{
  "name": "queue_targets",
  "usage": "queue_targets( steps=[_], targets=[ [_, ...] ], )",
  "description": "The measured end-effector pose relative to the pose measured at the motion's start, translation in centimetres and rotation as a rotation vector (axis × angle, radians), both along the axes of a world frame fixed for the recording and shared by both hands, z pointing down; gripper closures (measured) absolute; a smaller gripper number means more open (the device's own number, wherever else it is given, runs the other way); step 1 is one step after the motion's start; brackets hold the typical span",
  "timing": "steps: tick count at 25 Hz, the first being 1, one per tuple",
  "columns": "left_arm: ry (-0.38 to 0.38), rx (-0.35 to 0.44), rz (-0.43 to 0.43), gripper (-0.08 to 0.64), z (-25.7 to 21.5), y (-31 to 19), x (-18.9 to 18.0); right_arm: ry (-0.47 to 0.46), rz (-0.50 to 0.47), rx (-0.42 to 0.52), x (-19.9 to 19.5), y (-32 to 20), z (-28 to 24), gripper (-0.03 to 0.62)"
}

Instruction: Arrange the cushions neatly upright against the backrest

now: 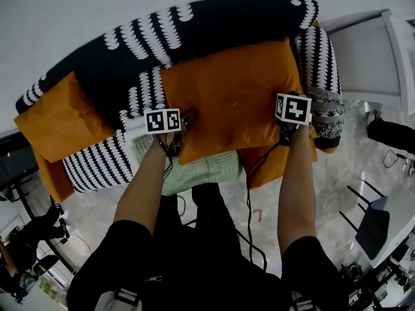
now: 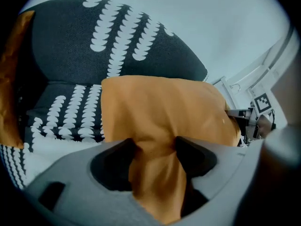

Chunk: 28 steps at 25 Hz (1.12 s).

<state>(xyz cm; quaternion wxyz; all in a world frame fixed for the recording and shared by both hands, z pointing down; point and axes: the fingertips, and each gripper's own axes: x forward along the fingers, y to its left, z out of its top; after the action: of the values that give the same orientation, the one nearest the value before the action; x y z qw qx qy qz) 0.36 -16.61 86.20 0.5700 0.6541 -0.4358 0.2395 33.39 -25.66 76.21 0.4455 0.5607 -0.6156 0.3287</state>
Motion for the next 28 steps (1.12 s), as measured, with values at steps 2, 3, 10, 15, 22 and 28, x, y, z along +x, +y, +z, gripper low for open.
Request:
queue_targets(
  steps=[2, 3, 10, 15, 22, 28],
  targets=[
    [-0.029, 0.023, 0.019, 0.386, -0.7, 0.1, 0.3, 0.055, -0.079, -0.017, -0.9, 0.5, 0.4, 0.457],
    [-0.051, 0.037, 0.023, 0.461, -1.2, 0.2, 0.4, 0.085, -0.115, -0.013, -1.4, 0.7, 0.4, 0.497],
    [-0.079, 0.14, 0.015, 0.54, -6.9, 1.4, -0.2, 0.026, -0.042, 0.095, -2.3, 2.4, -5.8, 0.561],
    [-0.12, 0.204, -0.037, 0.542, -12.5, 2.8, -3.8, -0.002, -0.066, 0.156, -5.7, 4.3, -9.9, 0.563],
    [-0.214, 0.326, -0.139, 0.543, -19.4, 3.0, -14.7, -0.141, -0.172, 0.279, -16.8, 2.3, -14.0, 0.561],
    [-0.293, 0.397, -0.273, 0.545, -21.4, 3.9, -25.6, -0.27, -0.254, 0.371, -28.0, 1.4, -14.2, 0.561]
  ],
)
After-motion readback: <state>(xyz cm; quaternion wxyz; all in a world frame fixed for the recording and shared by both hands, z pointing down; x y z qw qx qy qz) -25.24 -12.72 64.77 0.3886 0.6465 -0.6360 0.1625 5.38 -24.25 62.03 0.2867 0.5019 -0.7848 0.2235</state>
